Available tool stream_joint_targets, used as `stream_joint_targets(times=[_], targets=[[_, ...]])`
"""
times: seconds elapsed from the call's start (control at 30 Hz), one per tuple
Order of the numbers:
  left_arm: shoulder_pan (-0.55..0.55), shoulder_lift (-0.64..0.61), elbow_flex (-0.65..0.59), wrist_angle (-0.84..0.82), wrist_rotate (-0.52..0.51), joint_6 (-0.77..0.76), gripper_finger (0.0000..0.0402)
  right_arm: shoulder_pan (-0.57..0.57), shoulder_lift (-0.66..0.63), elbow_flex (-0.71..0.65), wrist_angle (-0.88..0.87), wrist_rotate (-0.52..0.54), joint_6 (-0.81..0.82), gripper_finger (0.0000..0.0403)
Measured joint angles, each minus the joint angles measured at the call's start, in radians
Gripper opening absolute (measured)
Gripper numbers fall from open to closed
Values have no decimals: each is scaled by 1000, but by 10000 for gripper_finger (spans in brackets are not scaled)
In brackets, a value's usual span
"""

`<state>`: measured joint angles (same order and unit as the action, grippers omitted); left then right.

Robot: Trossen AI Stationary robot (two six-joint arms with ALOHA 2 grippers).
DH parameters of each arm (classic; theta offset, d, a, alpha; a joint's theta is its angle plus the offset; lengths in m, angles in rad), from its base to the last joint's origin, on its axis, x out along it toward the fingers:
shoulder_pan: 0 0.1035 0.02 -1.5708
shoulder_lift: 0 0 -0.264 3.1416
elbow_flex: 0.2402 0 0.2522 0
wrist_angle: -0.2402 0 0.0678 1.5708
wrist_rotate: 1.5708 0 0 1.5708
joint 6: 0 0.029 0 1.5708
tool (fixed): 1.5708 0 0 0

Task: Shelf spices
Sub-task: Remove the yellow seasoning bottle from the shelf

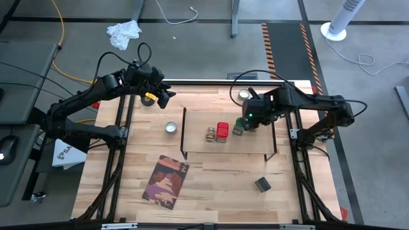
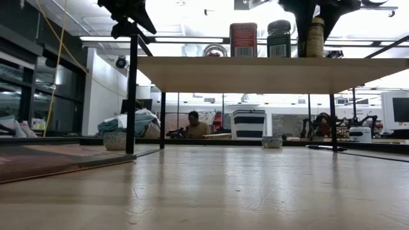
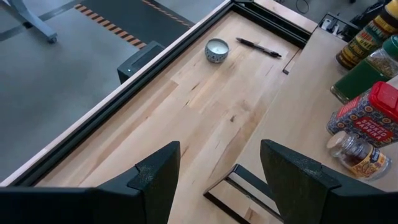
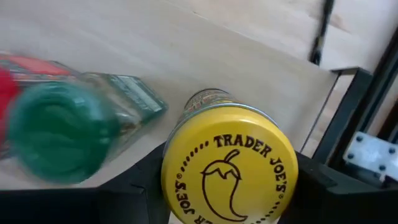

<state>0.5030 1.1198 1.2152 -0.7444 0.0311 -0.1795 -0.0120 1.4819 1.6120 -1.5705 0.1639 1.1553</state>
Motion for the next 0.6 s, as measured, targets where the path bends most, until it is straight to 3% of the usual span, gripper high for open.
stream_joint_targets(times=[0.17, 0.3, 0.6], targets=[[0, 0, 0, -2, 0, 0, 221, 79, -17, 47, 0, -23, -23, 206], [0, 0, 0, -15, -1, 0, 221, 223, -27, 79, 1, -97, -18, 206], [0, 1, 0, -17, -3, 26, 221, 667, 1, 15, 1, -116, 464, 206]])
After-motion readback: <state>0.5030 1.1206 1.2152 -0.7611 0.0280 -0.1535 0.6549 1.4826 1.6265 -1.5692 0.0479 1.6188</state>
